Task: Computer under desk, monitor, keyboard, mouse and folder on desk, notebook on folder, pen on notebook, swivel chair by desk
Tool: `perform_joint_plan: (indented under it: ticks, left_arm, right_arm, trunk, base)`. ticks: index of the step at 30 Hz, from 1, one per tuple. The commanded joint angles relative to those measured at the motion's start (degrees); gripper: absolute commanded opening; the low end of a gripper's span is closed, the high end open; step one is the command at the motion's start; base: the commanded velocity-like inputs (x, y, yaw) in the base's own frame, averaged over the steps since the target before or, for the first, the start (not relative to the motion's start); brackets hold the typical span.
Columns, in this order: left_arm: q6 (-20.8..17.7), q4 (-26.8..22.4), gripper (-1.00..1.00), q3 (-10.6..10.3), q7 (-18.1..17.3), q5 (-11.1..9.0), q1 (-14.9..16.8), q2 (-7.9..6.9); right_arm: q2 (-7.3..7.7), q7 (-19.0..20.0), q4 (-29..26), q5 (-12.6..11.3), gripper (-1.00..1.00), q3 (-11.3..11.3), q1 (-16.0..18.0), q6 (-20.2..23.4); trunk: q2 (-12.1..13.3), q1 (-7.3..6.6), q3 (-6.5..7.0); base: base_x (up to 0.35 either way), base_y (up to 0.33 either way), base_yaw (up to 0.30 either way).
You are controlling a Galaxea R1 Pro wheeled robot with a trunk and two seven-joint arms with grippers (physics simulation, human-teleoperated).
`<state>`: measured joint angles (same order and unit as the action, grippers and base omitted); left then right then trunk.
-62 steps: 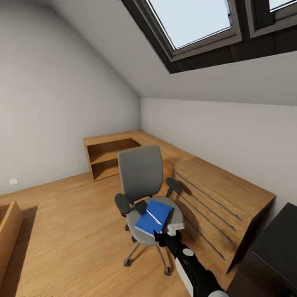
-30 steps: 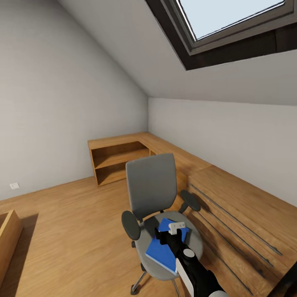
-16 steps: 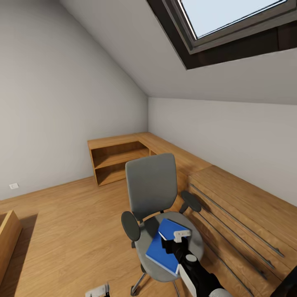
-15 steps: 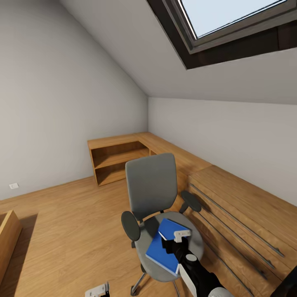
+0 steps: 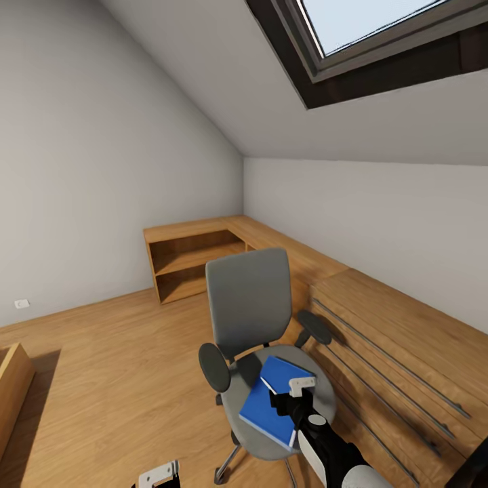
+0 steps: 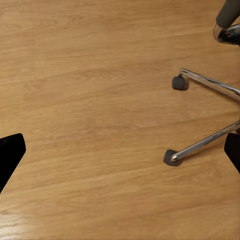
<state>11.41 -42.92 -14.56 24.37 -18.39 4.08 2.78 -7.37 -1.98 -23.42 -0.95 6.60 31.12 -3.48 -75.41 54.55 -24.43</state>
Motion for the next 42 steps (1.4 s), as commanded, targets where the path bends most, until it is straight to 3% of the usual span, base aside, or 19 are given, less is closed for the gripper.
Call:
perform_joint_plan:
  ticks: [1,17,20,23,26,29,31,33,37,42]
  left_arm:
    - [0.4,0.0,1.0,-0.3,0.3,-0.6,0.1,-0.05]
    - [0.1,-0.1,1.0,0.0,0.2,-0.7,0.1,-0.14]
    - [-0.3,-0.6,1.0,1.2,0.1,-0.8,0.1,-0.24]
    - [-2.9,-4.6,1.0,3.6,0.0,-1.1,0.1,-0.29]
    - [-11.5,-13.4,1.0,5.9,-0.1,-1.4,0.1,-0.28]
    - [-28.8,-27.1,1.0,9.3,0.0,-2.4,0.1,-0.18]
    - [-32.8,-30.5,1.0,10.8,0.1,-3.3,0.1,-0.11]
    - [-38.3,-36.4,1.0,13.1,0.1,-5.3,0.1,0.01]
    - [-44.3,-42.3,1.0,14.3,0.2,-7.6,0.1,0.15]
    - [-46.7,-43.4,1.0,14.7,0.3,-8.1,0.1,0.16]
  right_arm:
    - [0.03,-0.2,0.1,-0.1,1.0,0.3,0.0,-0.2]
    - [0.27,-1.8,0.2,-0.1,1.0,0.3,0.3,0.1]
    - [0.26,-2.9,0.1,-0.1,1.0,0.3,0.3,0.2]
    - [0.26,-4.6,-0.2,-0.2,1.0,0.3,0.5,0.2]
    - [0.26,-6.5,-0.3,-0.2,1.0,0.3,1.6,1.3]
    - [0.29,-8.3,-0.6,-0.2,1.0,0.3,4.7,7.7]
    - [0.31,-8.5,-0.8,-0.2,1.0,0.3,5.9,10.0]
    - [0.33,-8.7,-1.2,-0.2,1.0,0.3,8.1,13.4]
    - [0.34,-8.8,-1.5,-0.2,1.0,0.3,9.7,15.3]
    - [0.34,-8.5,-1.5,-0.4,1.0,0.2,10.0,15.6]
  trunk:
    - [-0.5,0.22,-0.25]
    - [-6.9,3.74,-3.12]
    - [-8.1,4.4,-3.66]
    - [-9.3,5.06,-4.19]
    - [-10.5,5.72,-4.73]
    - [-11.7,6.37,-5.27]
    - [-12.5,6.81,-5.63]
    - [-13.3,7.25,-5.99]
    - [-14.9,8.13,-6.71]
    - [-16.9,9.23,-7.61]
  base:
    - [0.0,0.0,0.0]
    - [0.0,0.0,0.0]
    - [0.0,0.0,0.0]
    - [0.0,0.0,0.0]
    - [0.0,0.0,0.0]
    - [0.0,0.0,0.0]
    - [0.0,0.0,0.0]
    - [0.0,0.0,0.0]
    - [0.0,0.0,0.0]
    - [0.0,0.0,0.0]
